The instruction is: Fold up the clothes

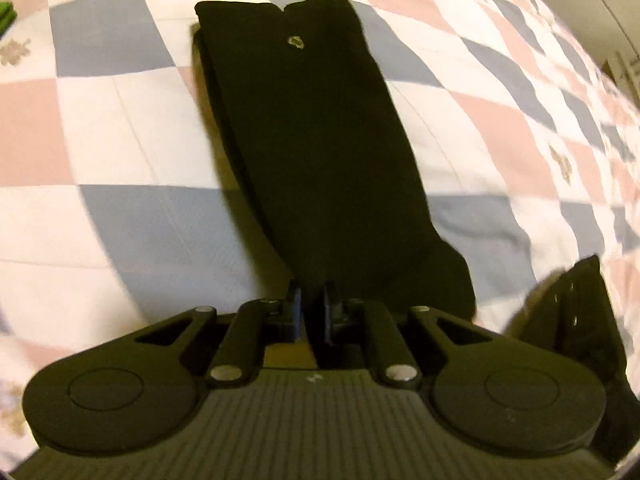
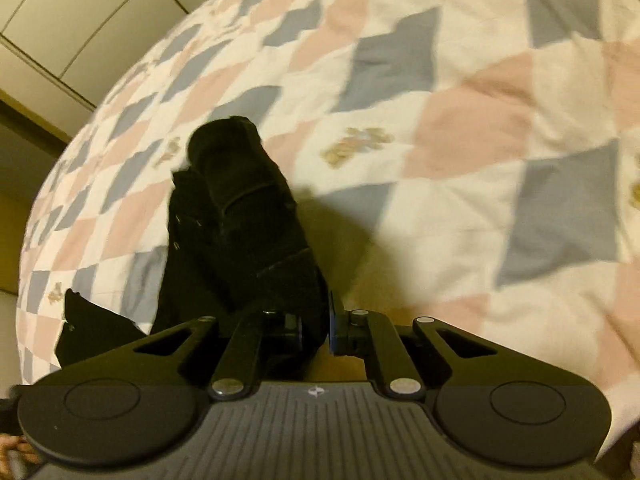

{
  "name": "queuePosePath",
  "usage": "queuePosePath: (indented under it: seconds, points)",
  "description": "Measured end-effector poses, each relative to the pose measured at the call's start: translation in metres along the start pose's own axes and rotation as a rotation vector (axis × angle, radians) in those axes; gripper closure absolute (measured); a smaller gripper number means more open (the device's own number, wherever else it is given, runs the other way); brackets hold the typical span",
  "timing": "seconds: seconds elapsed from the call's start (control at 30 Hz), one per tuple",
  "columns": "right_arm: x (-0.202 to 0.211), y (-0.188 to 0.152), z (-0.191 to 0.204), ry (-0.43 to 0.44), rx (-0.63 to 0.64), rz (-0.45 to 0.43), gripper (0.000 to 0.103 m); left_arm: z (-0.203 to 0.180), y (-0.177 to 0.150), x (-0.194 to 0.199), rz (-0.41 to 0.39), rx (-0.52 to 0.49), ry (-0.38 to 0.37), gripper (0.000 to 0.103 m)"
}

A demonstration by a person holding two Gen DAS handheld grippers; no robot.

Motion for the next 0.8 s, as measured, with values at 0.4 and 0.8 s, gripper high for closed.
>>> queuePosePath:
  seconds: [0.4, 0.8]
  points:
    - [-0.005, -0.058, -0.046, -0.034, -0.126, 0.084, 0.091, -0.162, -0.092, -0.002, 0.128, -0.526, -0.188, 0.041]
    - [0.069, -0.055, -0.054, -0.058, -0.097, -0.15, 0.101, -0.25, -0.085, 0.067, -0.306, -0.929, -0.083, 0.102]
Point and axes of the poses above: each gripper's, at about its wrist camera, not at the fingertips, and x roughly against the way its jaws point, z to its left, y to its top, the point moved 4 cm from there along -x, roughly the way its jaws point, and after that the axes turned 8 degrees about y, right-handed, at the moved point
